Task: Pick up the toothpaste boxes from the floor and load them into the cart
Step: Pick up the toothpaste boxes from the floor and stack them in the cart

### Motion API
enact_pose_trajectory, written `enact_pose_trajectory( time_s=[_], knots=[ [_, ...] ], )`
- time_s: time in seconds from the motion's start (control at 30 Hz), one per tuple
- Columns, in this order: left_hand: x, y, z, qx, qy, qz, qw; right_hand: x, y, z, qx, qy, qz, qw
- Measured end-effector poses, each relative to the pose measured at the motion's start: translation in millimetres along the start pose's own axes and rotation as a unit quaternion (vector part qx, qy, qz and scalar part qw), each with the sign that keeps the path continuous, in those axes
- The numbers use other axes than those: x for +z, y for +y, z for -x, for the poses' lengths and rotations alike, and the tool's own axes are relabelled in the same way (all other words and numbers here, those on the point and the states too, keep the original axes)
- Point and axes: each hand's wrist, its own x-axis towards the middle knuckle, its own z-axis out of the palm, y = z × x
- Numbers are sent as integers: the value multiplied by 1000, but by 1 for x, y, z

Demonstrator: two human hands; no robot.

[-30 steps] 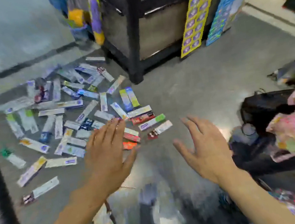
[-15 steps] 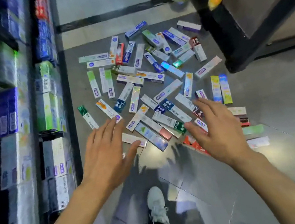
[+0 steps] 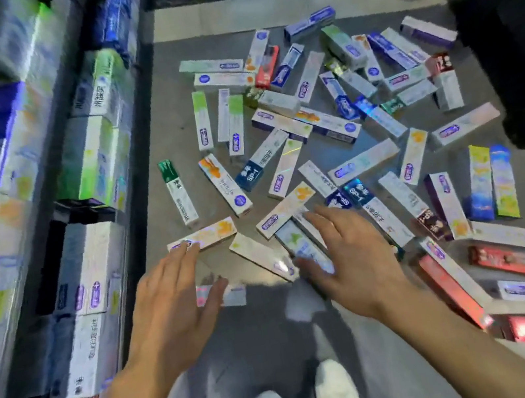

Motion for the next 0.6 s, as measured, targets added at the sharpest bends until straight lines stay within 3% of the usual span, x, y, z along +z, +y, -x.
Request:
enact_pose_trajectory(
  time_s=[0.33,0.6],
  knots=[
    [231,-128,-6,11,0,18,1000,260,29,-73,-101,-6,-5,995],
    [307,-167,4,71,-63,-14,995,333,50,-86,-140,-75,54,986]
  ],
)
